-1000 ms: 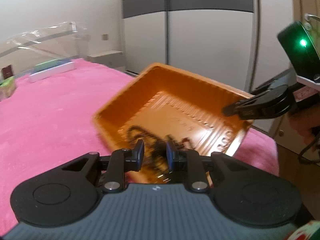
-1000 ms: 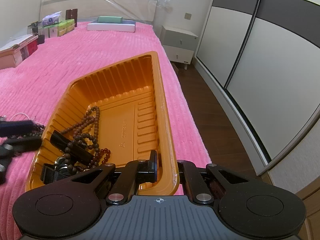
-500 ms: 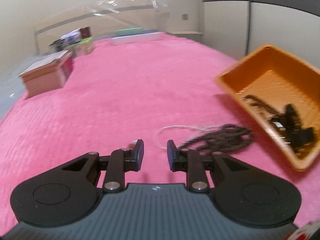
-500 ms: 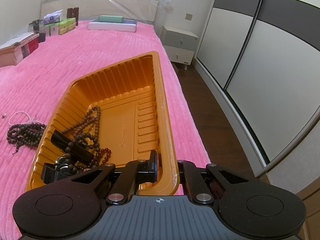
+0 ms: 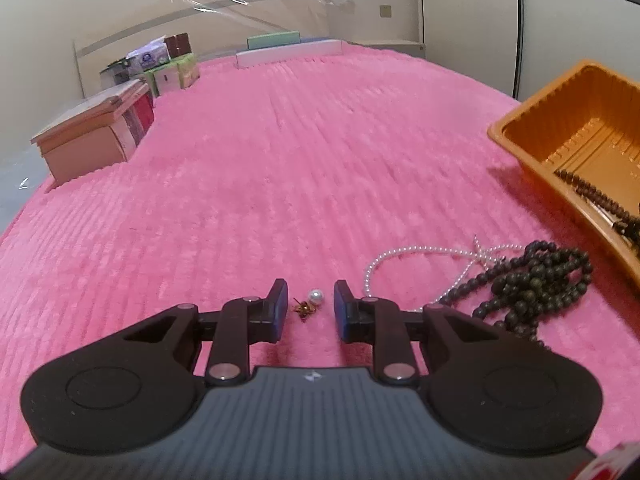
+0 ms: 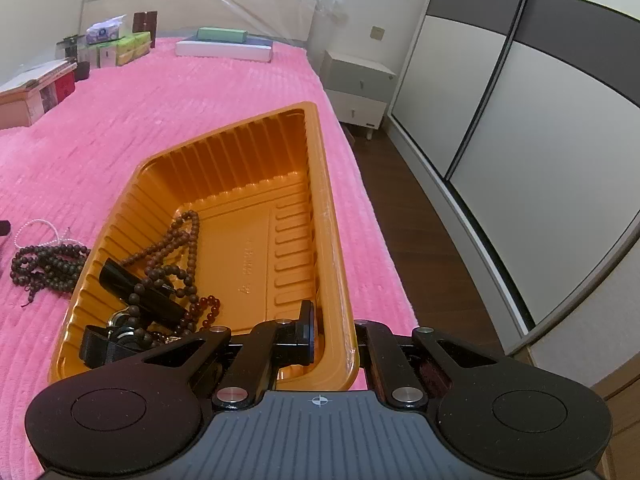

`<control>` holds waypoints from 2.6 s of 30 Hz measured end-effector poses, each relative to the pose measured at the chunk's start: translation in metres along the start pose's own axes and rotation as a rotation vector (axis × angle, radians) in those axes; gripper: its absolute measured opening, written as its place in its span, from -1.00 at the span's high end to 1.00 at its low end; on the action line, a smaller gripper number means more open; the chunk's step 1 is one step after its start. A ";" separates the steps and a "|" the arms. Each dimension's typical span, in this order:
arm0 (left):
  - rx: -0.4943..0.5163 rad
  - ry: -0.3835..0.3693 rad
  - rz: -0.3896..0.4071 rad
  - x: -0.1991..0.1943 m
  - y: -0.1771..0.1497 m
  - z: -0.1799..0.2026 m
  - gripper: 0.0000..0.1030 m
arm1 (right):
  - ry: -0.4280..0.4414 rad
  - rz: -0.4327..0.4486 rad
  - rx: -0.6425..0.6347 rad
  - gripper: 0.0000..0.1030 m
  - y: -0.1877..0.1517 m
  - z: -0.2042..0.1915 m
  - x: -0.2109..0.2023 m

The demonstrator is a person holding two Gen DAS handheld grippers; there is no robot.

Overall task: Organize jewelry
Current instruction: 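Move the left tool to the pearl earring and close on it, then carry the pearl earring with the left tool into the tray and open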

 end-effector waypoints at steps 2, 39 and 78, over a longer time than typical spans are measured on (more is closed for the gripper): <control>-0.015 0.000 -0.010 0.005 -0.002 -0.001 0.58 | -0.001 -0.001 -0.001 0.88 0.001 0.000 0.000; 0.078 -0.356 0.183 -0.091 0.065 0.158 0.73 | 0.013 0.010 0.011 0.88 0.002 0.002 -0.004; 0.222 -0.514 0.148 -0.077 0.067 0.238 0.72 | 0.017 0.004 0.017 0.88 0.001 0.003 -0.001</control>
Point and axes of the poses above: each gripper's, at about its wrist camera, not at the fingertips, and x roughly the way its jaws point, z to its right, y to its top, the point moved 7 cm from there along x, roughly the way its jaws point, and after that the axes turned 4 degrees about -y, right-handed, at the moved point
